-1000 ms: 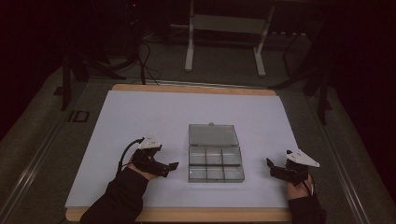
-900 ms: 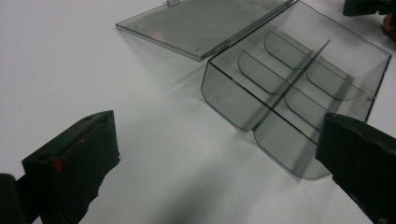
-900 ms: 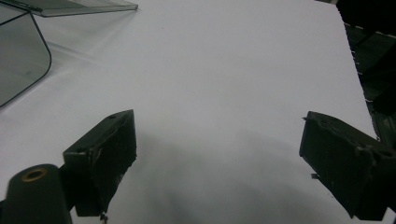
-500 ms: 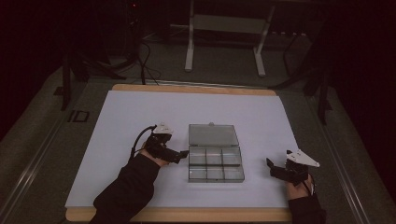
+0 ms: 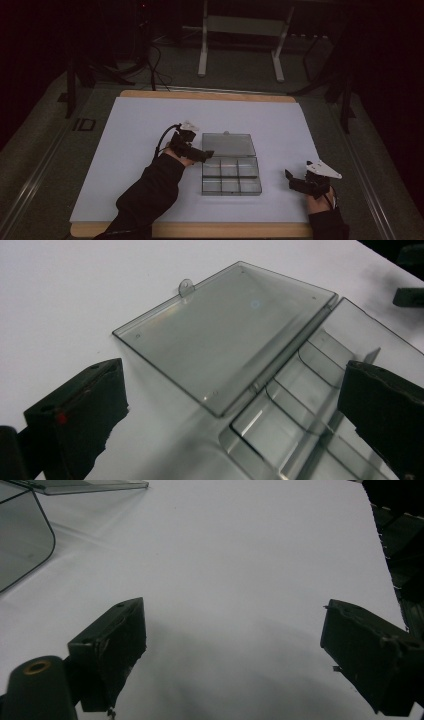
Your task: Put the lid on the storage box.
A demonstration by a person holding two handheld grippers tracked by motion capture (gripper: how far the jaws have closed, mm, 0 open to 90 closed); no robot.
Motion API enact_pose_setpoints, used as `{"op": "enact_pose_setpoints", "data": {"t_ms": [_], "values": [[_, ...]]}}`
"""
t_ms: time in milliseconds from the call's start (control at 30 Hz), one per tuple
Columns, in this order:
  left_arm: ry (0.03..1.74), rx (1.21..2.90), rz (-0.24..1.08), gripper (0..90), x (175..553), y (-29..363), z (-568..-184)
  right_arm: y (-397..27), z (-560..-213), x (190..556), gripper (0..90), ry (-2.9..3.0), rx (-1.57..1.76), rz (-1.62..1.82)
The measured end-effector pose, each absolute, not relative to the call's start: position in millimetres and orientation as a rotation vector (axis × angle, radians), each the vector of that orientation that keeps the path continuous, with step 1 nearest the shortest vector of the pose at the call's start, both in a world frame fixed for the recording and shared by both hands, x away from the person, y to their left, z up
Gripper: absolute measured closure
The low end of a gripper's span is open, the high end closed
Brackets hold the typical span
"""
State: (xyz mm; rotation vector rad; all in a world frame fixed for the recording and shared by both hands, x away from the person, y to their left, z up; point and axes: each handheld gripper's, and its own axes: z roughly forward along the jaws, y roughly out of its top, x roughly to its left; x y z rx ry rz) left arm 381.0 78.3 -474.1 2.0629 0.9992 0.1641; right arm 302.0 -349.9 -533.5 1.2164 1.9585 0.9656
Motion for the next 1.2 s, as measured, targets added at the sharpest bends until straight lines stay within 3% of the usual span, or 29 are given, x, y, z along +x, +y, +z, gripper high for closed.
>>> {"op": "enact_pose_setpoints", "data": {"t_ms": [533,900,1200], "values": [[1.196,2.05,0.085,3.5,414.1,56.6,-489.8,-348.6,-533.9,302.5,11.2,1.969,1.208,0.953],[1.269,1.993,0.018,21.1,420.4,62.6,-509.7,-347.1,-534.3,302.8,11.3,1.98,1.201,0.939],[1.279,1.972,-0.051,22.5,422.6,62.8,-521.2,-347.1,-534.3,302.7,11.3,1.982,1.199,0.94]]}}
